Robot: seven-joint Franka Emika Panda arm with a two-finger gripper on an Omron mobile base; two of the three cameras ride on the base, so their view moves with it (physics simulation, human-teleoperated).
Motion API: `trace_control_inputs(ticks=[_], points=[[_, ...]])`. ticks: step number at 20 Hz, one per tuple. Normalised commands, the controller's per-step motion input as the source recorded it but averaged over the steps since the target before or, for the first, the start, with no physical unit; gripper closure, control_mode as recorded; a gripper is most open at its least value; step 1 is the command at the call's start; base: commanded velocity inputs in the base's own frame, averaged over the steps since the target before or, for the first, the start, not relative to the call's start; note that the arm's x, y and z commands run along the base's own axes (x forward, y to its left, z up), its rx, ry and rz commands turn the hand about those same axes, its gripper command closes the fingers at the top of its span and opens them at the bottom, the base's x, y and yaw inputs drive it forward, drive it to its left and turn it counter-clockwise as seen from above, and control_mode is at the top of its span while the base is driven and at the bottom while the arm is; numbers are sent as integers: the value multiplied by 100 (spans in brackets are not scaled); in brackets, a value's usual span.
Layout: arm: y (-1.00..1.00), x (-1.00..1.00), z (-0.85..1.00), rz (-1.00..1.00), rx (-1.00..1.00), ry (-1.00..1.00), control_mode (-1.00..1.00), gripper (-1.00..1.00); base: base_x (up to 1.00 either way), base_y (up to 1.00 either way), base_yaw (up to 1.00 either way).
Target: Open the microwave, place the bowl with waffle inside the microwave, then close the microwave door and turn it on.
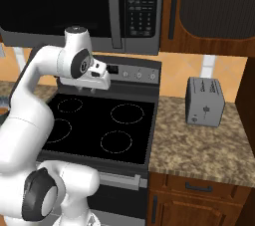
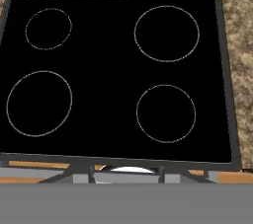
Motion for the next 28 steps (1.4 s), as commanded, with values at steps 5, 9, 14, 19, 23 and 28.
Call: trace_control_inputs(ticks=[5,9,14,19,23,28], points=[[-27,-18,23,-8,0,-52,-100,-100,0,0,0],[-29,6,1,-7,0,-100,-100,-100,0,0,0],[-5,45,49,-1,2,-91,-100,-100,0,0,0],[0,43,40,-3,1,-4,-100,-100,0,0,0],[-4,1,9,0,1,0,-100,-100,0,0,0],[-19,28,60,0,3,-3,-100,-100,0,0,0]])
